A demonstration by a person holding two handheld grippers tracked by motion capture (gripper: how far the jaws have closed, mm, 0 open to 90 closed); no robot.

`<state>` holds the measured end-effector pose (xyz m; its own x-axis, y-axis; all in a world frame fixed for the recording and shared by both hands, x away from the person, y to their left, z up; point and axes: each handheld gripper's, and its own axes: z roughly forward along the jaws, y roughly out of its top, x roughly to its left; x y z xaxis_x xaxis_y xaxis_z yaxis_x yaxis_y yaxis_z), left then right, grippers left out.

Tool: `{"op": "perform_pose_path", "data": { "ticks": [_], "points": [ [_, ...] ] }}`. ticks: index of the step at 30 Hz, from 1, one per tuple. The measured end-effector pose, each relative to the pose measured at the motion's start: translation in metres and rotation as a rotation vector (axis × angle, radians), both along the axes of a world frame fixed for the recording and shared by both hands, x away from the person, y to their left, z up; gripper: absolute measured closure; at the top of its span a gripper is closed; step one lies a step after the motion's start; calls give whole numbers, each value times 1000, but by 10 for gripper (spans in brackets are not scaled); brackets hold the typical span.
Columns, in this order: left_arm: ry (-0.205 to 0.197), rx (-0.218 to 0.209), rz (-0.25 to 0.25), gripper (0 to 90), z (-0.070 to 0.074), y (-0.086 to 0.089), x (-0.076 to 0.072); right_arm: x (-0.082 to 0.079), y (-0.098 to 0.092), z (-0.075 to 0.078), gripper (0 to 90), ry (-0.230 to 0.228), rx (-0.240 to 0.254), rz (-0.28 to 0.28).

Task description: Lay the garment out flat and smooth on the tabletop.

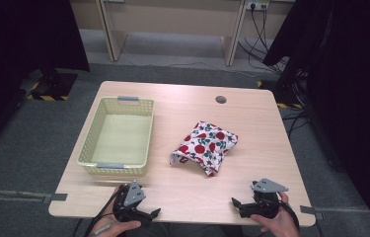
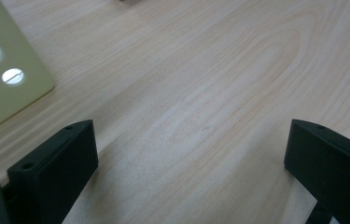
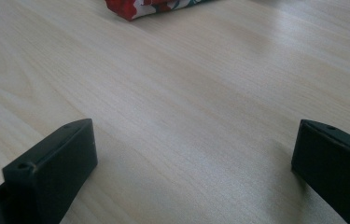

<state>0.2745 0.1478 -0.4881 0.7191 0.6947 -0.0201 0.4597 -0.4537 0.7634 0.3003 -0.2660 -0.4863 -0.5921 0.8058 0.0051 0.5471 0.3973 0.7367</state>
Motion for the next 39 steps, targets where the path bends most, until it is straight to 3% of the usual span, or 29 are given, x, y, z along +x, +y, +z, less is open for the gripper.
{"op": "perform_pose_path", "data": {
  "ticks": [7, 16, 27, 39],
  "points": [
    [-1, -14, -40, 19, 5, -17, 6, 0, 0, 0, 5, 0, -1, -2],
    [-20, -68, -60, 19, 21, -37, 17, 0, 1, 0, 5, -1, -1, -5],
    [-43, -64, -110, 27, 30, -80, 46, 0, 0, 0, 5, -1, 0, -6],
    [-46, -42, -128, 28, 34, -106, 72, 0, 0, 0, 5, -1, 0, -6]
  ]
}}
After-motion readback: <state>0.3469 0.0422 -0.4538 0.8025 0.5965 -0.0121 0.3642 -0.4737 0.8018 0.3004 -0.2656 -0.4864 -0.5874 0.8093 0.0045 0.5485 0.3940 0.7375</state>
